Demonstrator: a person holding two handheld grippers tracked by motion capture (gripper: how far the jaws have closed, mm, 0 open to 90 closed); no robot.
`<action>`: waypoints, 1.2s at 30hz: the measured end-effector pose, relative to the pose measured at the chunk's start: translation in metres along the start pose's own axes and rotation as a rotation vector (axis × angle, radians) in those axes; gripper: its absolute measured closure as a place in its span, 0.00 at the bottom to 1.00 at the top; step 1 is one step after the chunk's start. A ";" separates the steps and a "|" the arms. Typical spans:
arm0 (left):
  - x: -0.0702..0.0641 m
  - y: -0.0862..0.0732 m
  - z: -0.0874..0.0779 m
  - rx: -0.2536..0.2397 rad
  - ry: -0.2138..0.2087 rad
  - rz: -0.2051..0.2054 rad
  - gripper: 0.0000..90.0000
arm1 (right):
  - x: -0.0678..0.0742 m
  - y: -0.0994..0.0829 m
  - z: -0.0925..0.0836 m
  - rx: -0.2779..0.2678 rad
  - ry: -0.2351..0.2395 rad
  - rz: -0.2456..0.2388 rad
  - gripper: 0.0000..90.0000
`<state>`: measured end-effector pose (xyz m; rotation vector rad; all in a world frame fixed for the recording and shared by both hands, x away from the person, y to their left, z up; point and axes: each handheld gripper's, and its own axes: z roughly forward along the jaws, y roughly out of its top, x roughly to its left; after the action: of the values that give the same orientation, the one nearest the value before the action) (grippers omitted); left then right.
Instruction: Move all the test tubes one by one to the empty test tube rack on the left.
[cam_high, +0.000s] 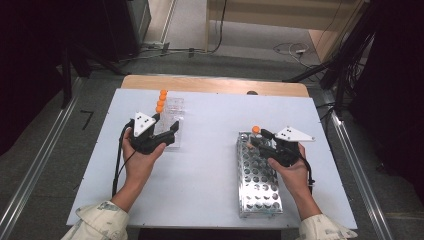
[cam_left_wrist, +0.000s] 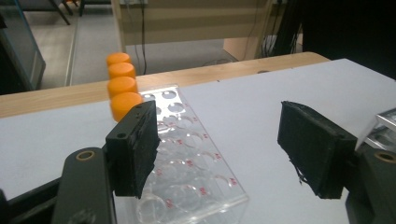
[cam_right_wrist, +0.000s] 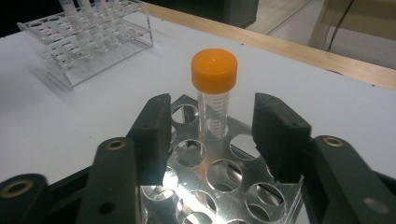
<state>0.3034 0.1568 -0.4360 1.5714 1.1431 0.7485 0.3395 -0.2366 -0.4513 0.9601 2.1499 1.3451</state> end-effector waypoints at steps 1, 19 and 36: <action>-0.002 0.000 -0.001 -0.002 -0.009 0.000 0.33 | -0.001 0.000 0.001 -0.005 0.009 0.002 0.55; -0.011 -0.005 -0.001 0.027 -0.064 -0.003 0.32 | -0.012 -0.005 0.018 0.011 0.059 -0.022 0.79; -0.012 -0.007 0.001 0.041 -0.077 -0.007 0.29 | -0.005 0.010 0.003 -0.043 0.034 -0.051 0.80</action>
<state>0.2976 0.1454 -0.4415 1.6156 1.1128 0.6581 0.3489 -0.2355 -0.4435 0.8655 2.1466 1.3870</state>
